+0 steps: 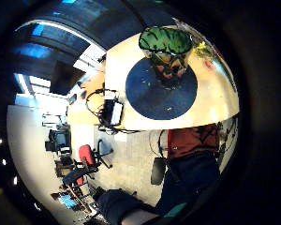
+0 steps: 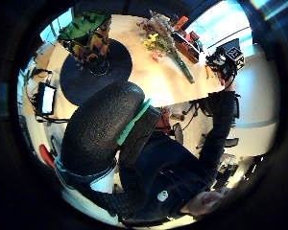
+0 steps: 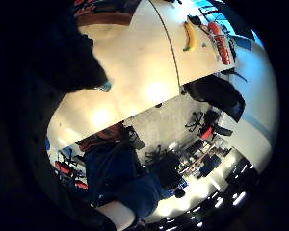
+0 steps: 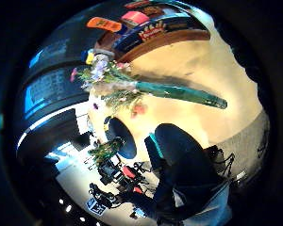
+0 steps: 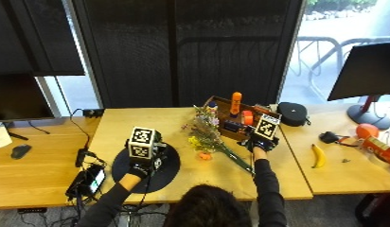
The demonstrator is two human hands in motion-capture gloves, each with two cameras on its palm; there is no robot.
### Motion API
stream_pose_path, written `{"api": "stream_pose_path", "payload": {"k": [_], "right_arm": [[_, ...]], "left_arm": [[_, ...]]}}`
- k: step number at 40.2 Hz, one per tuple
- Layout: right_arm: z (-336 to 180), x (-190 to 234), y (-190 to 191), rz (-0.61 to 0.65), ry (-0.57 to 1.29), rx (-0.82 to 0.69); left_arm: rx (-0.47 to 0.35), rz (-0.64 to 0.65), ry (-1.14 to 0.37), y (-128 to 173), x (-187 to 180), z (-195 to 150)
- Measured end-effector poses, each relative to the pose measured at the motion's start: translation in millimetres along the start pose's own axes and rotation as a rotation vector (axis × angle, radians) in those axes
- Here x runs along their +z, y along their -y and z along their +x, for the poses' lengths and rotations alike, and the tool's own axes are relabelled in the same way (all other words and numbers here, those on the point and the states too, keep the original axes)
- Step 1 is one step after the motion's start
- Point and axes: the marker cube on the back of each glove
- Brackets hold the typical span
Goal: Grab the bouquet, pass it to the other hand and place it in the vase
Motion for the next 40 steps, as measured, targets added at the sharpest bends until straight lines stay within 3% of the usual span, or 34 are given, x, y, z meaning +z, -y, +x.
{"api": "stream_pose_path", "payload": {"k": [2, 4, 8, 12, 17, 22, 32, 40], "right_arm": [[3.1, 7.5, 9.2, -0.012, 0.002, -0.001], [6.5, 11.1, 25.4, 0.083, 0.001, 0.009], [11.5, 26.6, 25.6, 0.008, -0.008, 0.03], [14.1, 34.7, 54.5, 0.212, -0.015, 0.049], [11.3, 52.0, 33.2, 0.203, -0.031, 0.053], [8.8, 65.9, 50.4, 0.282, -0.057, 0.031], [6.8, 94.7, 69.1, 0.287, -0.061, 0.044], [3.1, 124.6, 66.9, 0.361, -0.059, 0.084]], "left_arm": [[0.006, -0.006, -0.004, -0.3, -0.2, 1.8], [0.013, -0.006, -0.023, 0.2, -0.3, 3.3], [0.035, 0.026, -0.067, 3.4, -1.9, 5.7], [0.048, 0.064, -0.075, 12.7, 0.1, 6.5], [0.073, 0.041, -0.114, 11.3, -9.8, 13.4], [0.073, 0.036, -0.122, 18.2, -1.2, 13.0], [0.065, 0.01, -0.145, 15.9, 6.5, 7.7], [0.044, -0.005, -0.153, 8.8, 8.5, 0.7]]}}
